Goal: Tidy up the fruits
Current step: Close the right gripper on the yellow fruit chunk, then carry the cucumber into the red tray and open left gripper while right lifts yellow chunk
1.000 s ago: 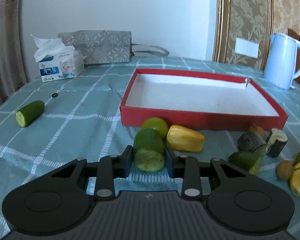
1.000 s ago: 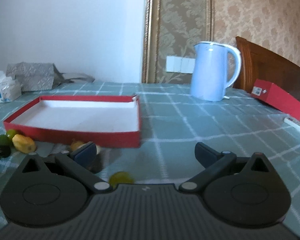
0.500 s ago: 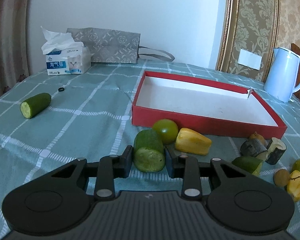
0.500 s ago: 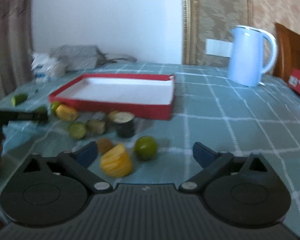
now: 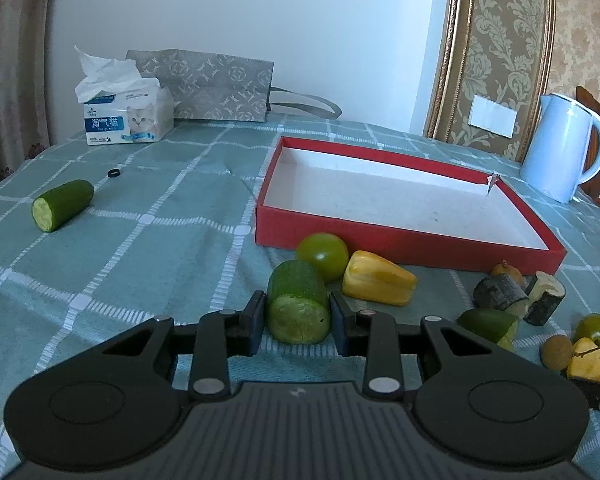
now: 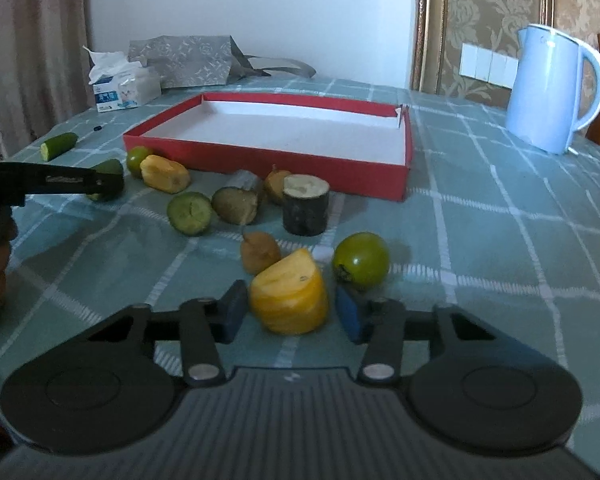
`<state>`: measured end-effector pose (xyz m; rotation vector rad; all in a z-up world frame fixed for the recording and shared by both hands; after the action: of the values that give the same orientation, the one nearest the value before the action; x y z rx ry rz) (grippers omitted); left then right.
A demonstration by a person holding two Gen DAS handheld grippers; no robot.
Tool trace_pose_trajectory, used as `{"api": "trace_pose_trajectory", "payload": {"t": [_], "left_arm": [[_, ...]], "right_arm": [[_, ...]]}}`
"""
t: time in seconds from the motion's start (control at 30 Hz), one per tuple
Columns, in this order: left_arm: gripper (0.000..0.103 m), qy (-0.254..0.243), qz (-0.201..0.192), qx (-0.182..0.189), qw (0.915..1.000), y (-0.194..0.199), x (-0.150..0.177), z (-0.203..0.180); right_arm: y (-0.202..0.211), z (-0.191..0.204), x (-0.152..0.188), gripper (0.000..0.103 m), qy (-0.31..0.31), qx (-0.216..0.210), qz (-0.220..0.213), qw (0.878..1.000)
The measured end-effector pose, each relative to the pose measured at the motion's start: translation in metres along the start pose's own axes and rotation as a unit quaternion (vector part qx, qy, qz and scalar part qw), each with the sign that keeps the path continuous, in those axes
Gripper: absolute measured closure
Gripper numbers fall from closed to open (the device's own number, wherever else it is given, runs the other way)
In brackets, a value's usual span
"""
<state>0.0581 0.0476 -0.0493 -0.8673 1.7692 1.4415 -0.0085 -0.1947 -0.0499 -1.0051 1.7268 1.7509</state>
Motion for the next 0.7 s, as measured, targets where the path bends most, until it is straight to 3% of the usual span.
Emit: {"api": "trace_pose_trajectory", "payload": {"t": [0.13, 0.4, 0.7], "left_arm": [[0.070, -0.003, 0.000, -0.002, 1.0000, 0.000, 0.001, -0.001], [0.070, -0.020, -0.002, -0.004, 0.9998, 0.004, -0.001, -0.008], [0.071, -0.055, -0.036, 0.008, 0.9978, 0.021, -0.031, -0.030]], "right_arm": [[-0.003, 0.006, -0.001, 0.064, 0.019, 0.009, -0.004, 1.000], [0.008, 0.008, -0.002, 0.064, 0.030, 0.017, -0.023, 0.999], [0.028, -0.013, -0.038, 0.064, 0.026, 0.030, -0.076, 0.996]]}}
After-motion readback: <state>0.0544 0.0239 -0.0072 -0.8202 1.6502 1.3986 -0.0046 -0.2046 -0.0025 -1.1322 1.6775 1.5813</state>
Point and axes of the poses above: each gripper's, at about its wrist camera, not at the fingertips, and y roughly against the way its jaws point, z to its left, x to its underside, the point moved 5 cm from there along -y, roughly the way its jaws point, and after that the axes turned 4 degrees about x, right-handed, at the moved point
